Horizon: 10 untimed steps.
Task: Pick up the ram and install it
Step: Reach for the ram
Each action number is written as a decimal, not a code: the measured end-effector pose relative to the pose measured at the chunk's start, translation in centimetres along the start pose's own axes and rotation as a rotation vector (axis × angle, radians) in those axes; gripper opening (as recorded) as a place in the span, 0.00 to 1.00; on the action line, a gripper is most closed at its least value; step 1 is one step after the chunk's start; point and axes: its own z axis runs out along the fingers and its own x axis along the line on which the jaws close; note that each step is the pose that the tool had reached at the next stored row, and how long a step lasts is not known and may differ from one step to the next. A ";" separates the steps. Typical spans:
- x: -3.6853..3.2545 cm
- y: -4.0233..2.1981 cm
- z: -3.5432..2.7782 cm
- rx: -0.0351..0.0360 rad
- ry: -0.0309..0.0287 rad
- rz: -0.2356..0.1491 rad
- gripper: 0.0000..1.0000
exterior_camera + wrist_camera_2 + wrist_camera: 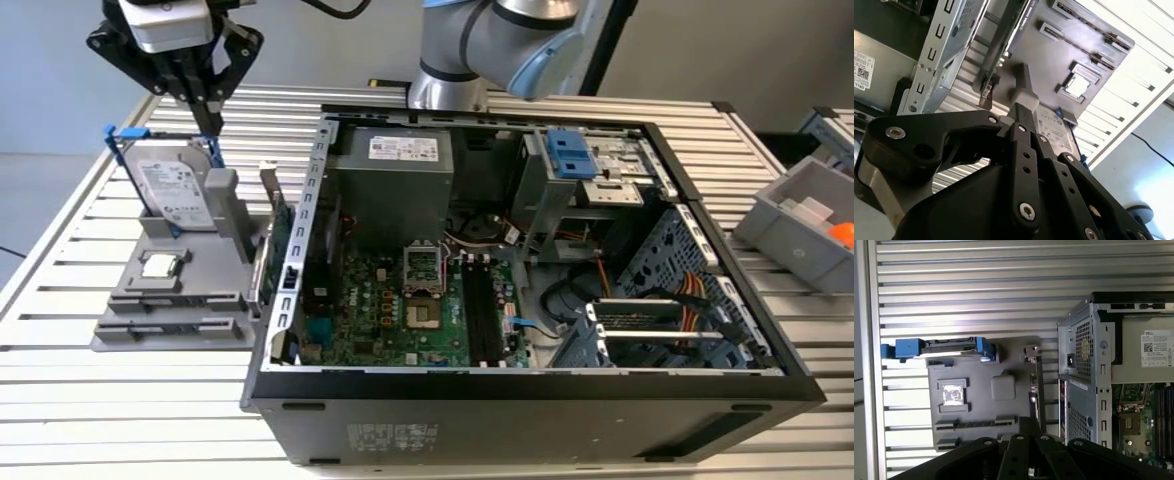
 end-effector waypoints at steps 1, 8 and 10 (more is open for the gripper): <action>0.15 0.00 -0.01 0.0001 0.0001 -0.001 0.00; 0.74 -0.03 -0.02 0.0000 0.0003 -0.003 0.00; 0.88 -0.03 -0.02 -0.0001 0.0003 -0.004 0.00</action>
